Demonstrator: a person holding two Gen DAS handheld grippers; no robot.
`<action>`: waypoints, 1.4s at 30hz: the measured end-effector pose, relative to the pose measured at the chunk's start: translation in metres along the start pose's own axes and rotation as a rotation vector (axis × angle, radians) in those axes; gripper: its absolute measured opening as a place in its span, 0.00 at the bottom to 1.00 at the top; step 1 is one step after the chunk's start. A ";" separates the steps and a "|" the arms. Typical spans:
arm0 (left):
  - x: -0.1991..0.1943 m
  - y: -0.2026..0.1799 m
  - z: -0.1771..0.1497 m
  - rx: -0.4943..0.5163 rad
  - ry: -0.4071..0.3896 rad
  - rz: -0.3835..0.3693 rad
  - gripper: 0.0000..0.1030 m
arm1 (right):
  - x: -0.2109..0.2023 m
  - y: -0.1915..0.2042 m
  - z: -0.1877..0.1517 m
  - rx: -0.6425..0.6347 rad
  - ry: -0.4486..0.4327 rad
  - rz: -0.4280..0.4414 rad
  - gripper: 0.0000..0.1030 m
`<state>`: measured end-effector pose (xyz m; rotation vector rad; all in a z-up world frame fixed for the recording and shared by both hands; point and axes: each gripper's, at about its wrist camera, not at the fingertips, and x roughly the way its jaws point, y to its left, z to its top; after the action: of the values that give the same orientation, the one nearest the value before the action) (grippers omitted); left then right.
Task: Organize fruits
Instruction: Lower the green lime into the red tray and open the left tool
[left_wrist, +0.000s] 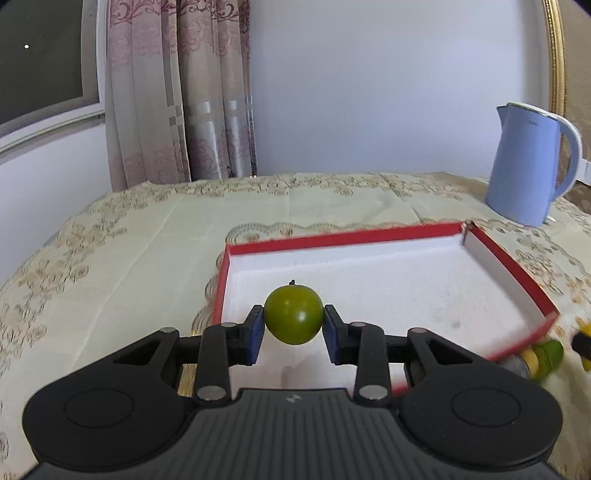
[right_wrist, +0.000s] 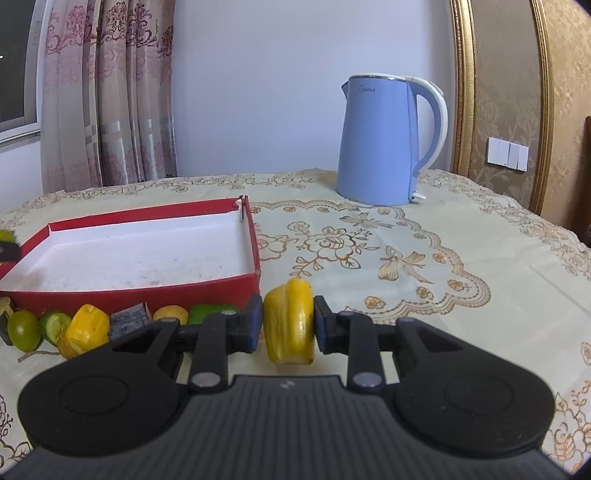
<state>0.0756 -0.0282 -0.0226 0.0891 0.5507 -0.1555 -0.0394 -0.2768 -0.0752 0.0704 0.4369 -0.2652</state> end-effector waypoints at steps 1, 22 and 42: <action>0.005 -0.002 0.003 0.005 0.001 0.006 0.32 | 0.000 0.000 0.000 0.002 -0.002 0.000 0.26; 0.079 -0.018 0.003 0.014 0.116 0.030 0.32 | -0.007 0.002 -0.001 -0.015 -0.033 -0.005 0.26; 0.038 -0.004 -0.012 0.014 0.058 0.084 0.33 | -0.004 0.000 -0.001 0.000 -0.022 -0.006 0.26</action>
<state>0.1003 -0.0357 -0.0532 0.1304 0.6032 -0.0751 -0.0430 -0.2763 -0.0744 0.0662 0.4154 -0.2713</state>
